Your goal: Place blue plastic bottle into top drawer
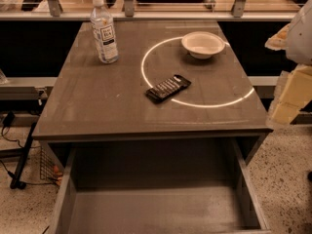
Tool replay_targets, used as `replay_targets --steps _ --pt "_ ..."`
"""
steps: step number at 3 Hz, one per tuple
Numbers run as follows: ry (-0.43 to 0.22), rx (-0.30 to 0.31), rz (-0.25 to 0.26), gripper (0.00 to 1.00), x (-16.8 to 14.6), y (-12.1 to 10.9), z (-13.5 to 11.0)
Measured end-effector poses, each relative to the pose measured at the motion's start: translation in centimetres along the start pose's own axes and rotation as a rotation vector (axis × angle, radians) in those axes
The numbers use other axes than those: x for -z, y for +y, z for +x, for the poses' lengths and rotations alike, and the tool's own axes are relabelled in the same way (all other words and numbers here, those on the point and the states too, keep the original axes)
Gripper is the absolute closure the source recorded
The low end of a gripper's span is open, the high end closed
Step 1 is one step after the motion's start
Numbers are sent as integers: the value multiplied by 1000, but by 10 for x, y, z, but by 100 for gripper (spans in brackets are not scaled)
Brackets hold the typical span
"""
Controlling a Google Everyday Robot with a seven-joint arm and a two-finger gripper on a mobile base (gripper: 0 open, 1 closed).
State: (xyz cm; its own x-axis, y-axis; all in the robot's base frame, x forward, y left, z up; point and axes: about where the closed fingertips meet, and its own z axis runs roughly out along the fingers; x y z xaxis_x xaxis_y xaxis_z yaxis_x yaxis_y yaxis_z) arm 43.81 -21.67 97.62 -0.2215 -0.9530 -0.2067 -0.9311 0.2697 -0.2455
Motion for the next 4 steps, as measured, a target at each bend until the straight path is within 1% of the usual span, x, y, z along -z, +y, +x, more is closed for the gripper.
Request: replay_targets --steps 1,2,3,4 --pt "-11 10 3 0 -3 -6 -6" --pt "-53 52 11 0 -16 -29 -33" --pt "-198 144 53 0 -53 -83 -117" --pt "-323 178 107 0 -70 -115 -177"
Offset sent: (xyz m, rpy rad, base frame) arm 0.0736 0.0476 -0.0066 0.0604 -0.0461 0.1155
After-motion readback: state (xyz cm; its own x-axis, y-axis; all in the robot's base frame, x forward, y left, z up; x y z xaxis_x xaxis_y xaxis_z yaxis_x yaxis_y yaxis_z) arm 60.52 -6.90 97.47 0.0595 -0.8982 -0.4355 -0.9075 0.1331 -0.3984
